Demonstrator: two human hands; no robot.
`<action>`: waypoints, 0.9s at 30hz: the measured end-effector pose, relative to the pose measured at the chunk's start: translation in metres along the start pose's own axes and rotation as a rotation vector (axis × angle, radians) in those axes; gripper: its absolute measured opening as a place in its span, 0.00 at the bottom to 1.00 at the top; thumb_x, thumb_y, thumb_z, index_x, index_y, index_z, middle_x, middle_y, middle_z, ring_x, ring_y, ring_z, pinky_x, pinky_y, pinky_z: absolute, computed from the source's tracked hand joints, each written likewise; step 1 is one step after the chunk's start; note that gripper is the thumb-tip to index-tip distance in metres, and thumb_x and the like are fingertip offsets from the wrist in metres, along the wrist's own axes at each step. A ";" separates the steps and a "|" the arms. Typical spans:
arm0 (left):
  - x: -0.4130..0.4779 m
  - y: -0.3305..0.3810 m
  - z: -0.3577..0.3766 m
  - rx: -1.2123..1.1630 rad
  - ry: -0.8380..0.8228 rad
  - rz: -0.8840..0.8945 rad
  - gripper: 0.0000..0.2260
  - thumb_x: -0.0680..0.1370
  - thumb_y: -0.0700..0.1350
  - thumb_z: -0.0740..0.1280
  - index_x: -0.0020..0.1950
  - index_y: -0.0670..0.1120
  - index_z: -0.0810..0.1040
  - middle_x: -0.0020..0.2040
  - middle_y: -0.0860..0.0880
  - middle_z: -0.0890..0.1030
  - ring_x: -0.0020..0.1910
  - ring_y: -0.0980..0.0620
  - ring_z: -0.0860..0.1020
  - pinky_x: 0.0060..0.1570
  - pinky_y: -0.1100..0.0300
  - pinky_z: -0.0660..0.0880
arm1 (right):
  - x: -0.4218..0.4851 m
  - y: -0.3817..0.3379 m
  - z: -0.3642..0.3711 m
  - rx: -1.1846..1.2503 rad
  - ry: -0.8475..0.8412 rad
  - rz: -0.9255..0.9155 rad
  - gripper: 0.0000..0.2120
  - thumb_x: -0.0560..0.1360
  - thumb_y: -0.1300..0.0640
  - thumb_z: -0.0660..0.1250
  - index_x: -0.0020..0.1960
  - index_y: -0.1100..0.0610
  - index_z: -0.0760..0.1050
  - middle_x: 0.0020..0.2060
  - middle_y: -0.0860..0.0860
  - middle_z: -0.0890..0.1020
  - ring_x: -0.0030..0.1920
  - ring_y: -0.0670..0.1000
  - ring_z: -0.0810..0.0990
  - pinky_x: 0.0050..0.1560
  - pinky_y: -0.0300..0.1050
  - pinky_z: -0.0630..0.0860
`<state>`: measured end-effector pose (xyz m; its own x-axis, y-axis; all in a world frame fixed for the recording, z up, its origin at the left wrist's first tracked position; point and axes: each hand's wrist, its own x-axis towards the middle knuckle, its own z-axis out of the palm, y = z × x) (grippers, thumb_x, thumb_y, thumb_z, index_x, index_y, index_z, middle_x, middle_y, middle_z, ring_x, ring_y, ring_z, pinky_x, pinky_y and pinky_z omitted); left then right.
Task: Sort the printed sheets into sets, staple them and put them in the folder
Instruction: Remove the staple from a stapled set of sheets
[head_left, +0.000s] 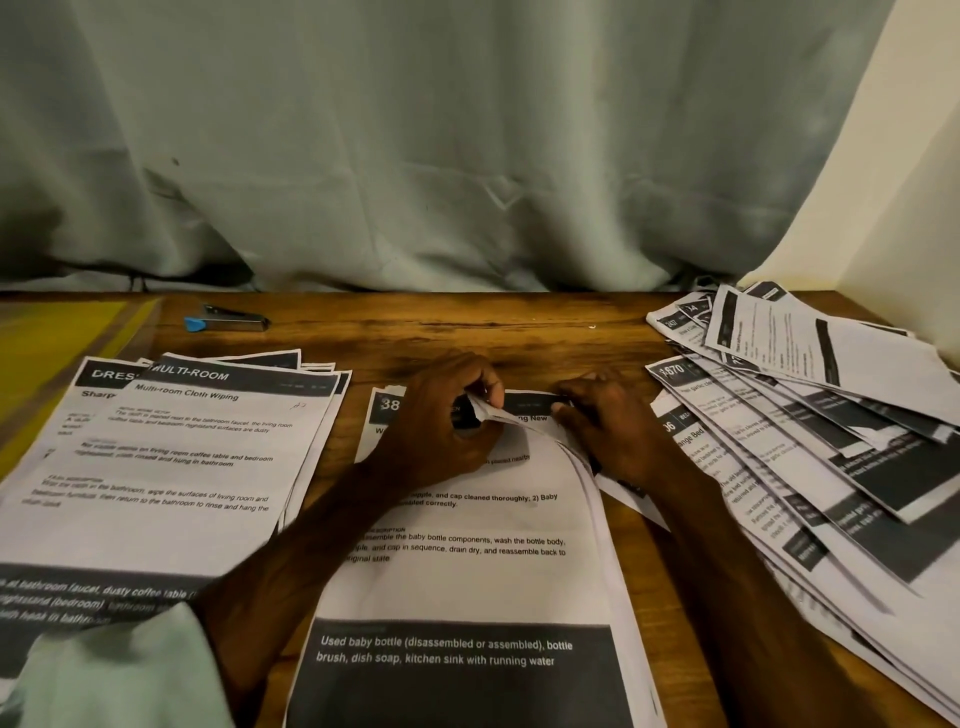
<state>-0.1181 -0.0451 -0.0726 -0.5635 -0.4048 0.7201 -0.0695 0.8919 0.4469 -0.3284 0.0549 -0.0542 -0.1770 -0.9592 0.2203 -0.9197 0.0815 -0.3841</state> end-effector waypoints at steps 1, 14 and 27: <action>0.000 0.000 0.000 -0.003 0.002 -0.010 0.07 0.73 0.45 0.73 0.45 0.43 0.78 0.43 0.51 0.79 0.43 0.51 0.77 0.42 0.50 0.76 | 0.000 0.001 0.001 -0.008 -0.009 0.004 0.14 0.82 0.50 0.63 0.66 0.52 0.78 0.58 0.53 0.76 0.61 0.51 0.70 0.53 0.42 0.61; 0.003 0.006 0.004 0.016 -0.012 -0.209 0.13 0.78 0.47 0.74 0.60 0.48 0.78 0.55 0.56 0.82 0.55 0.59 0.79 0.57 0.60 0.77 | -0.025 -0.040 -0.033 0.818 -0.007 -0.107 0.11 0.77 0.56 0.69 0.57 0.55 0.84 0.47 0.40 0.87 0.49 0.41 0.85 0.45 0.33 0.78; 0.003 0.006 0.006 0.151 -0.061 -0.310 0.12 0.81 0.50 0.69 0.63 0.50 0.79 0.57 0.54 0.81 0.53 0.61 0.73 0.54 0.78 0.60 | -0.020 -0.032 -0.013 0.544 0.170 -0.054 0.07 0.80 0.55 0.68 0.54 0.52 0.84 0.44 0.41 0.86 0.43 0.39 0.85 0.39 0.32 0.78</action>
<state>-0.1253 -0.0403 -0.0709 -0.5443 -0.6521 0.5277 -0.3634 0.7503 0.5523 -0.3002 0.0753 -0.0351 -0.2304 -0.8975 0.3760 -0.6244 -0.1601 -0.7646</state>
